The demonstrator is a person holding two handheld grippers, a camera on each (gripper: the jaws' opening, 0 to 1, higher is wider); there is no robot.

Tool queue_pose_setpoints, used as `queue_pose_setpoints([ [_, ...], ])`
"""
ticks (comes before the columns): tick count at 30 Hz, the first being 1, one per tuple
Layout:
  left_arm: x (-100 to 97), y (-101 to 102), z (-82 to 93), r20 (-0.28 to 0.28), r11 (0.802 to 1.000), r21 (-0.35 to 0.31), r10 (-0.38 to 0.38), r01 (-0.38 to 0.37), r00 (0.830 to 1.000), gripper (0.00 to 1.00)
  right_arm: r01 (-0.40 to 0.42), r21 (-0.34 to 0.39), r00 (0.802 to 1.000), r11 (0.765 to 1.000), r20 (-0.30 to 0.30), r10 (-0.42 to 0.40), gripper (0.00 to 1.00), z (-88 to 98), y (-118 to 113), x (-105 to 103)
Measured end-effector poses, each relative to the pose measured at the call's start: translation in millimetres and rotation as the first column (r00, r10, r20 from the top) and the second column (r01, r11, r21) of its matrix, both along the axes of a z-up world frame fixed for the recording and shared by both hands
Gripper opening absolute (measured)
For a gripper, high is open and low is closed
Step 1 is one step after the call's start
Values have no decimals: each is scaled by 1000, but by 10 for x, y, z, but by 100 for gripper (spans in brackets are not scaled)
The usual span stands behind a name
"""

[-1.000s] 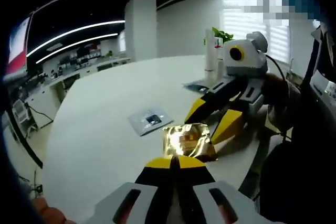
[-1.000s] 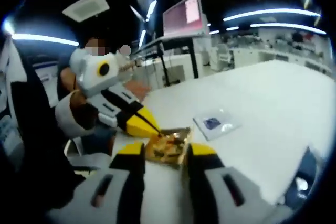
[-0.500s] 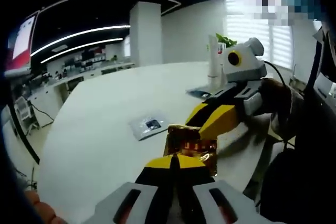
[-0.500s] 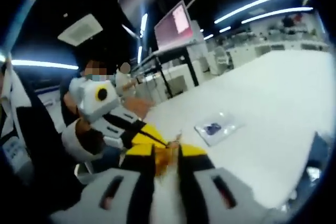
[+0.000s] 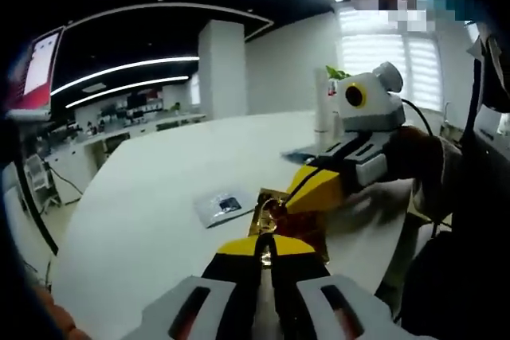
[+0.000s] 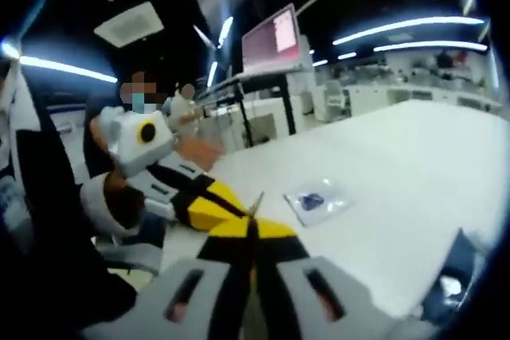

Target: Arrange the skincare products in the storage area until every visible bottle or jar stands upright without overlapping.

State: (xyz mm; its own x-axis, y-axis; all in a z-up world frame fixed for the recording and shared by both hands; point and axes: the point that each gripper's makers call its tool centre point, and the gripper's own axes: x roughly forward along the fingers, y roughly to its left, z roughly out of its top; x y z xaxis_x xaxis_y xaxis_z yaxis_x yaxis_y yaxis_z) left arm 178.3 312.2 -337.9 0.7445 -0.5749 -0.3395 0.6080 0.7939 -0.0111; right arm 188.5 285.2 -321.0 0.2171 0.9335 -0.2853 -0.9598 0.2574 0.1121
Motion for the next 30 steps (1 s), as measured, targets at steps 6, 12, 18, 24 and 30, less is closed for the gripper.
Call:
queue_pose_setpoints([
  [6,34,-46,67,41,999,21,-32,31,999,16,-35,-46,998,998,48,37,0,-25,-56,-38],
  [12,26,-144,95,46,997,-2,-77,77,996,19,-67,-106,984,992,158,83,0,-30,-143,-119],
  [18,-42,-335,241,88,977,-82,-188,196,978,23,-109,-151,965,983,222,141,0,-7,-247,-205],
  [24,-132,-471,244,74,954,-107,-274,281,959,22,-198,-227,905,953,332,267,0,11,-281,-334],
  [30,-170,-525,261,80,939,-147,-302,311,950,12,-215,-207,902,955,333,275,0,52,-273,-360],
])
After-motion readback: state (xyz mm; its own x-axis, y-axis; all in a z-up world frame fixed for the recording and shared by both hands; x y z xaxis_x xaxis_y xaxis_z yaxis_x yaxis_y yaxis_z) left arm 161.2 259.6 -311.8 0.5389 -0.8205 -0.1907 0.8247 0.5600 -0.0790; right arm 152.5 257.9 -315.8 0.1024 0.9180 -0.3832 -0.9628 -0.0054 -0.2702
